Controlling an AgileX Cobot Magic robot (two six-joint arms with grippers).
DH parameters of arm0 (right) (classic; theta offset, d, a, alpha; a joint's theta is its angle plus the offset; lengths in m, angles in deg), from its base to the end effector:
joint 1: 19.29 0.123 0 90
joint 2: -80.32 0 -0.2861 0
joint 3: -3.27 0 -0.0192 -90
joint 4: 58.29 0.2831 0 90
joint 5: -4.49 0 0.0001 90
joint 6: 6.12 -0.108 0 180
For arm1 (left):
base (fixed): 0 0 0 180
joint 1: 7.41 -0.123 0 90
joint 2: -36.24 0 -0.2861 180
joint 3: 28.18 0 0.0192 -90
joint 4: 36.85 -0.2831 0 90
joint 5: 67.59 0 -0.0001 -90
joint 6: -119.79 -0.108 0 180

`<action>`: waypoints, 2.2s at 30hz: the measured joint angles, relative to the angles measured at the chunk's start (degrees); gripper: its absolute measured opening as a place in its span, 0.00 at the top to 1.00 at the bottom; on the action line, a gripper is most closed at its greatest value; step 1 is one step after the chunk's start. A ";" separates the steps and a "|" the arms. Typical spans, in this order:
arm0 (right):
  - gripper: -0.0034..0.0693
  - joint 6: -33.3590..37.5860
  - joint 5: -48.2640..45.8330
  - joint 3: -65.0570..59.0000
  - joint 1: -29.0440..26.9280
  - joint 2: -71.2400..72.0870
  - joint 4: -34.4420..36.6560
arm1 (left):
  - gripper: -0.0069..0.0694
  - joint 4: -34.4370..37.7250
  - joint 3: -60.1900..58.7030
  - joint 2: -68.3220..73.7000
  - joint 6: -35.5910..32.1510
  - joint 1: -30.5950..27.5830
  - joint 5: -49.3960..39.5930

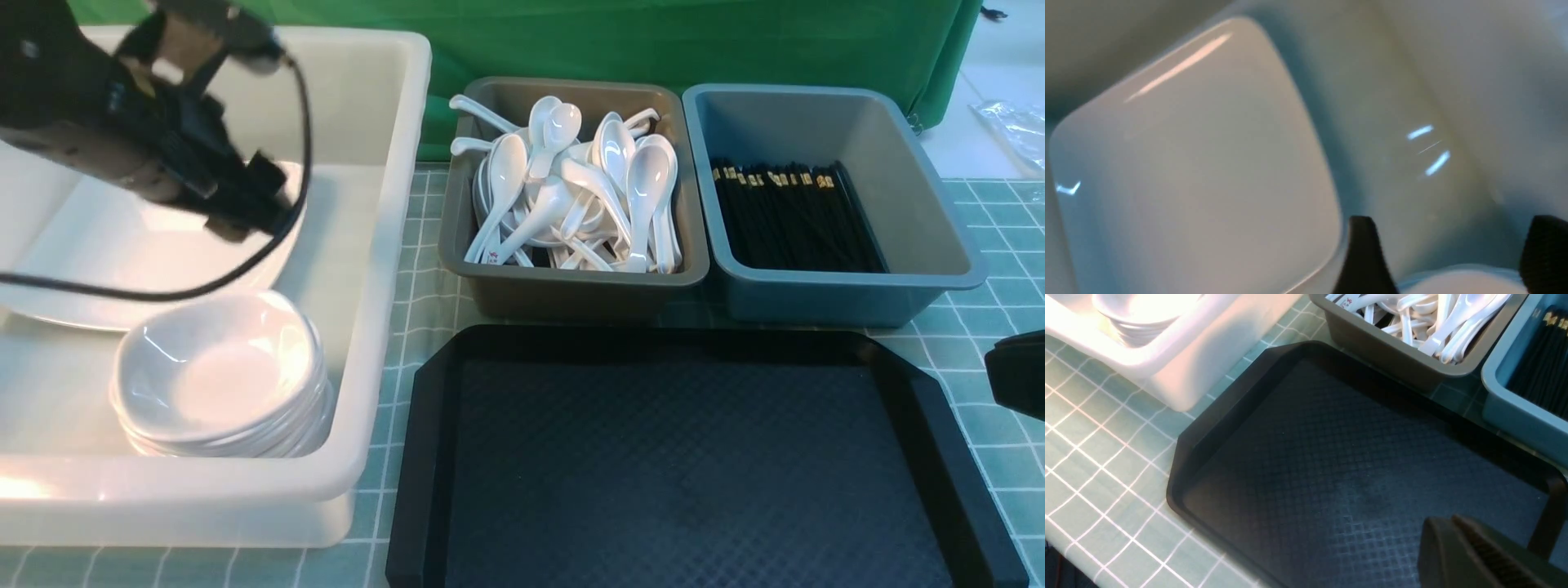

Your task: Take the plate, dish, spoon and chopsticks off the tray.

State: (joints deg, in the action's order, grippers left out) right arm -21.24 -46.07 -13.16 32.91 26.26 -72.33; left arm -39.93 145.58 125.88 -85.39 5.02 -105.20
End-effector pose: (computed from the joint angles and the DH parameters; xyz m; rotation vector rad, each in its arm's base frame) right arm 0.1289 0.1331 0.4138 -0.7214 1.9882 0.4172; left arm 0.3524 -0.0740 0.3249 0.7841 2.1993 0.1707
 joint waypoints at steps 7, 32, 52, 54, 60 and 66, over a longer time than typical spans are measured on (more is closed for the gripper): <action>0.85 0.02 -0.17 0.00 0.00 0.00 0.00 | 0.88 6.85 -14.75 -21.67 0.96 10.07 6.51; 0.78 -0.40 0.22 0.00 0.00 0.00 0.11 | 0.89 18.65 -51.38 -62.60 0.10 12.18 35.03; 0.93 30.15 28.05 -37.27 -38.96 27.78 20.41 | 0.89 18.42 -51.38 -62.60 0.10 12.18 34.98; 0.93 31.26 29.93 -44.16 -42.31 33.65 20.97 | 0.89 18.37 -51.38 -62.60 0.10 12.18 34.98; 0.93 30.94 31.85 -57.24 -46.55 44.38 21.38 | 0.89 18.27 -51.38 -62.60 0.10 12.18 34.92; 0.93 27.08 35.40 -61.16 -46.81 46.19 21.68 | 0.89 18.27 -51.38 -62.66 0.10 12.18 34.75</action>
State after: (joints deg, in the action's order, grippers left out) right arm 5.84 -10.67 -74.32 -13.90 72.45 -50.65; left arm -21.65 94.20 63.23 -85.28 17.20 -70.46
